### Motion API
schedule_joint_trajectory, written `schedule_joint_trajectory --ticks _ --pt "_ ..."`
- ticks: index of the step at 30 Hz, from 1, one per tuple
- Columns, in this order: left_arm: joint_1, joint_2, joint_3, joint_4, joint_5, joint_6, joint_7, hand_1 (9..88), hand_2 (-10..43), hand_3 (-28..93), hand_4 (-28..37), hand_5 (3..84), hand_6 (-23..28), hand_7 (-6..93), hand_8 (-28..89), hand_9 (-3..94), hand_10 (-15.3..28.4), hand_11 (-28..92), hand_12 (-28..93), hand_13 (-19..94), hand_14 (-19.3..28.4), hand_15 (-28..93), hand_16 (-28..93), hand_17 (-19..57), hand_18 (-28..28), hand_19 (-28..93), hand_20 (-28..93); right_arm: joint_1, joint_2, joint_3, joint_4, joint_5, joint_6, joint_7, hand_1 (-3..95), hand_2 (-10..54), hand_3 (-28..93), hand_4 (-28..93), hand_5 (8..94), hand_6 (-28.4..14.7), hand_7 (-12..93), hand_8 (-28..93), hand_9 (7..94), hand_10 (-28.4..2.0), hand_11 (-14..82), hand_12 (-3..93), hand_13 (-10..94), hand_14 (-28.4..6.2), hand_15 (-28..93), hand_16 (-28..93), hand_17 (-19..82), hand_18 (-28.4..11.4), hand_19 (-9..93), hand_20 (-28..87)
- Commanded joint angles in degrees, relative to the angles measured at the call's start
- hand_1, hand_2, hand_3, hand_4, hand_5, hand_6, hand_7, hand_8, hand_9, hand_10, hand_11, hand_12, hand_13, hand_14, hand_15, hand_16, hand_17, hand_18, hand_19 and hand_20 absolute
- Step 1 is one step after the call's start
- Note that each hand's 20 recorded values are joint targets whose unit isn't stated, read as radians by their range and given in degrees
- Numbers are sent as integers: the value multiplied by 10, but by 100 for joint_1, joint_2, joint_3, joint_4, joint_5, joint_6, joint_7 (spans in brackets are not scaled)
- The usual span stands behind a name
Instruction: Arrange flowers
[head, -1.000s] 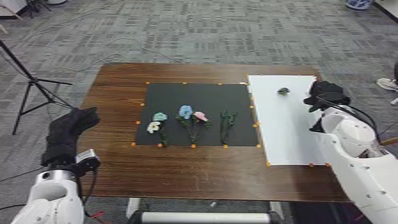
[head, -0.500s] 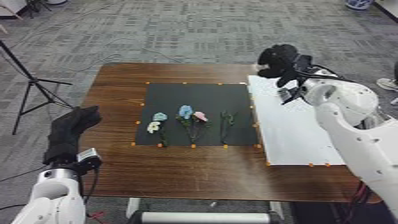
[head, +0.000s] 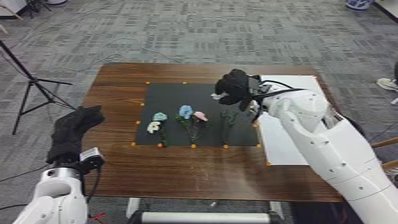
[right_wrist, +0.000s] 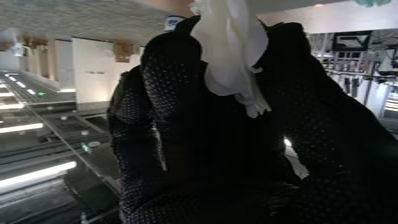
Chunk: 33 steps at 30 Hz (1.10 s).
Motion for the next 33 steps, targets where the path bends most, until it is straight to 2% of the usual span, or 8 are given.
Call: schedule_joint_trajectory --ticks 1,6,16,28,33 --pt "-92 -13 78 51 51 -119 -98 290 175 647 -282 585 -17 210 -86 546 137 254 158 431 181 326 -3 70 127 151 215 -96 -383 28 432 -628 290 -359 617 -31 650 -269 713 30 247 -48 803 -76 45 207 702 -85 521 449 323 -203 709 547" --pt "-113 -3 87 60 58 -136 -117 290 175 647 -282 583 -21 212 -86 546 136 253 158 431 180 325 -3 71 126 150 214 -38 -521 174 784 -1355 711 -634 616 -28 648 -273 708 34 261 -55 802 -70 45 208 701 -85 525 439 320 -201 707 549" --pt "-149 -9 120 76 53 -149 -81 289 176 645 -282 583 -30 222 -92 545 128 256 157 434 175 319 -1 72 126 146 214 -43 -666 432 1129 -1641 874 -553 610 -27 654 -281 703 41 276 -70 800 -68 45 205 699 -87 538 422 318 -204 707 553" --pt "-192 -32 133 97 47 -170 -84 288 175 646 -283 578 -35 231 -99 544 120 264 155 440 166 312 0 75 124 142 216 -115 -667 555 1204 -1886 654 -499 604 -26 658 -282 700 43 285 -70 795 -66 45 204 693 -89 546 412 314 -204 706 553" --pt "-143 -43 109 75 36 -171 -88 287 175 646 -283 575 -36 234 -100 544 119 265 154 440 165 312 1 75 124 141 217 -123 -657 585 1163 -1931 498 -526 593 -26 670 -274 689 44 288 -72 780 -65 49 198 686 -88 526 414 309 -202 697 547"
